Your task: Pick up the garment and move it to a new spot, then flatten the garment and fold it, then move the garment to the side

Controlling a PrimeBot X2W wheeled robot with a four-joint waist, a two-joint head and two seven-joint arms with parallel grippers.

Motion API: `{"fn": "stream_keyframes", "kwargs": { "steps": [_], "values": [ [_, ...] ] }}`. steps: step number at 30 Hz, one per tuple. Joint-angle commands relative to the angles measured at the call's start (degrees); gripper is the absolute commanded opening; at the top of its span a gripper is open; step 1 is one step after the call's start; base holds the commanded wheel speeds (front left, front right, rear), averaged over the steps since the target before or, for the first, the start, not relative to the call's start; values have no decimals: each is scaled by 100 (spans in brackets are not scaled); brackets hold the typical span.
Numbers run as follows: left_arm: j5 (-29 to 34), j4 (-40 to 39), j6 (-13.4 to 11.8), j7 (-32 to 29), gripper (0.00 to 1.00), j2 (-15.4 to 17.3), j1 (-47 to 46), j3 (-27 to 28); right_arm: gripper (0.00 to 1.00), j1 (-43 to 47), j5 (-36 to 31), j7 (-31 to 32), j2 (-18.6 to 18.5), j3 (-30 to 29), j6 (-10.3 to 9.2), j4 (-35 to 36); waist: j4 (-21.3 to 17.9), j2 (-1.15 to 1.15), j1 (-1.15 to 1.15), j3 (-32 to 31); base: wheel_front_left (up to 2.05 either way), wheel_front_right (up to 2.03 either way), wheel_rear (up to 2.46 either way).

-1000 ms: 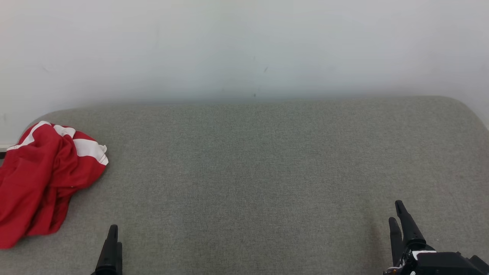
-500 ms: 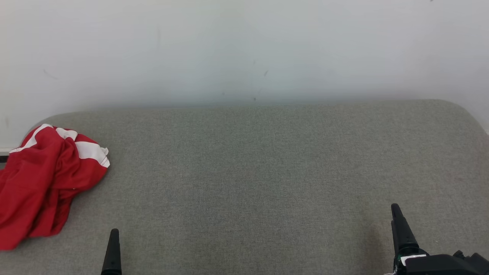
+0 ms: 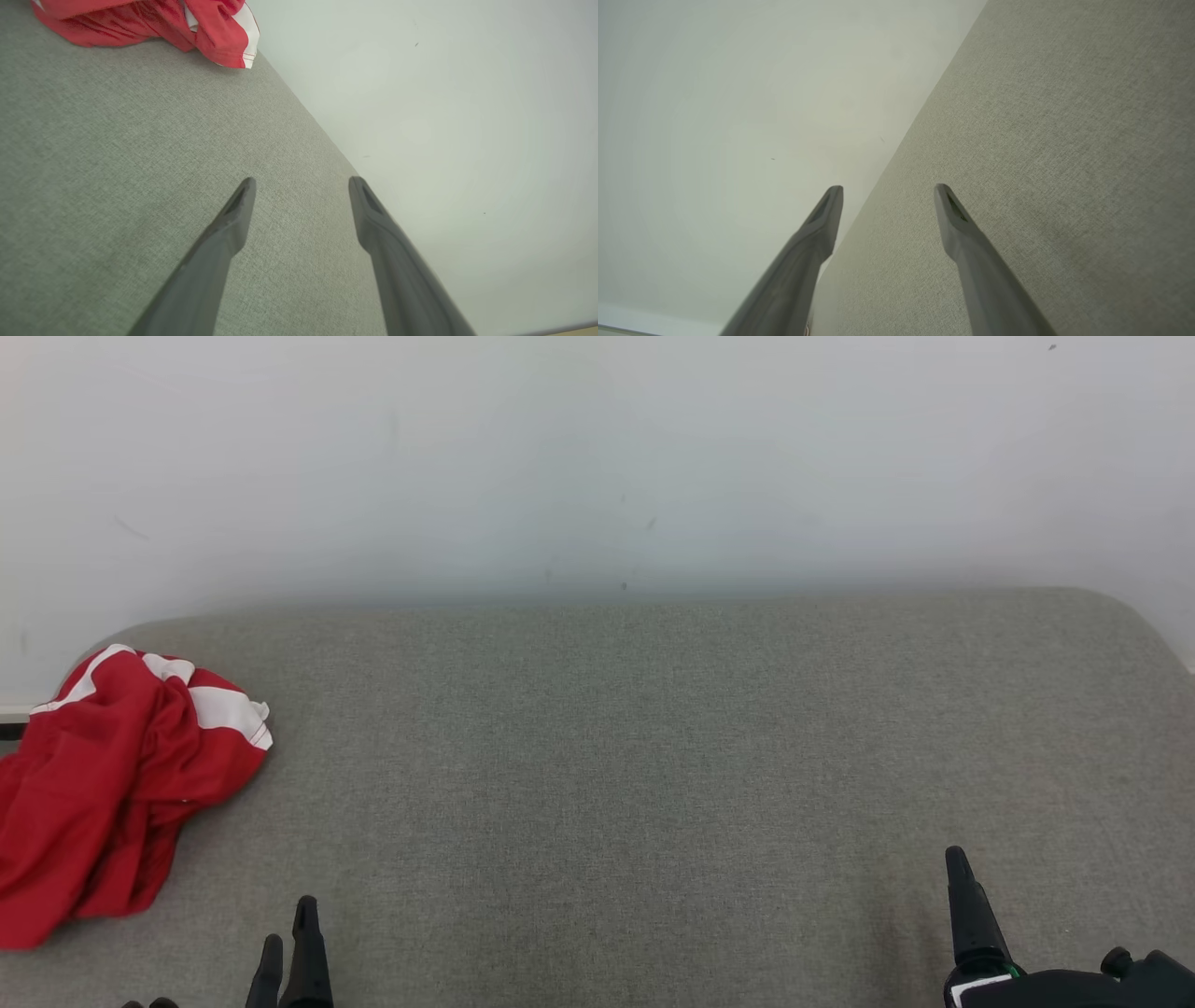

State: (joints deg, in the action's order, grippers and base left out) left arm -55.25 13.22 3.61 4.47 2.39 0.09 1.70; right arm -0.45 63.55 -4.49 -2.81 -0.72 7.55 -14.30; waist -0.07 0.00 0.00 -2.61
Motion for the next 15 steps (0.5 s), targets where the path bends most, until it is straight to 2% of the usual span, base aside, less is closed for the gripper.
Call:
{"fn": "stream_keyframes", "kwargs": {
  "steps": [1,15],
  "values": [
    [300,-81,-22,55,100,35,22,-31,100,-9,-242,-56,-16,16,-5,53,1,0,0,-8,0,0,0],
    [2018,-59,-142,295,100,62,129,-254,100,46,-1844,-296,-28,142,-6,-55,1,0,0,-107,0,0,0]
  ]
}}
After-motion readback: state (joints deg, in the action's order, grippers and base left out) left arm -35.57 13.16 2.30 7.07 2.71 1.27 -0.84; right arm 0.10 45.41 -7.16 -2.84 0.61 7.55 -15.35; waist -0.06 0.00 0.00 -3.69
